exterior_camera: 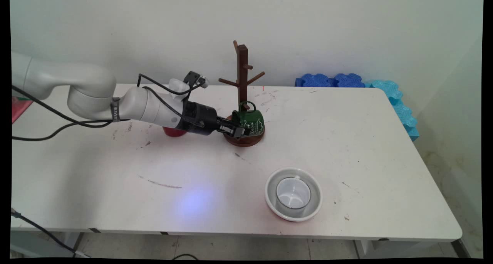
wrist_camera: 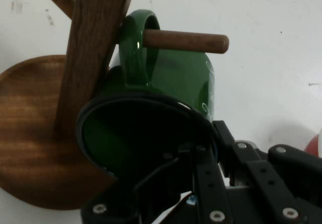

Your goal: Place the picked object on the table

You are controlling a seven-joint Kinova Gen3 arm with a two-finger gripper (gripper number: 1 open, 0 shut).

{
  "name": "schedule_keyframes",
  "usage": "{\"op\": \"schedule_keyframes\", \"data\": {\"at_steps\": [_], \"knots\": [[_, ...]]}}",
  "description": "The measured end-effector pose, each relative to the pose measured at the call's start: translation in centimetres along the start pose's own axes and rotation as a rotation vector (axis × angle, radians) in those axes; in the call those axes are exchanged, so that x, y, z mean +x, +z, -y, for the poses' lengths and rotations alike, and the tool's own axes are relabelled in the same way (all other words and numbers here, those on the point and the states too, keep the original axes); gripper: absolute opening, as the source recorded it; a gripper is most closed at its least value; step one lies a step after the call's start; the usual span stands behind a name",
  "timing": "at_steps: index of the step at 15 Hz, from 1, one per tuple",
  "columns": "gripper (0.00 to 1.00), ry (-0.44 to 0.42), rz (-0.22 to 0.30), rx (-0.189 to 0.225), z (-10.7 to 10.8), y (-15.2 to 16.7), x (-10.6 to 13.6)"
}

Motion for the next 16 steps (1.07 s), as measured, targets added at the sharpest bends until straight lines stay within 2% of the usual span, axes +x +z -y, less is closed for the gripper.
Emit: {"op": "schedule_keyframes", "data": {"at_steps": [16], "knots": [[0.00,0.070,0.003,-0.007,-0.52,-0.11,0.62]]}}
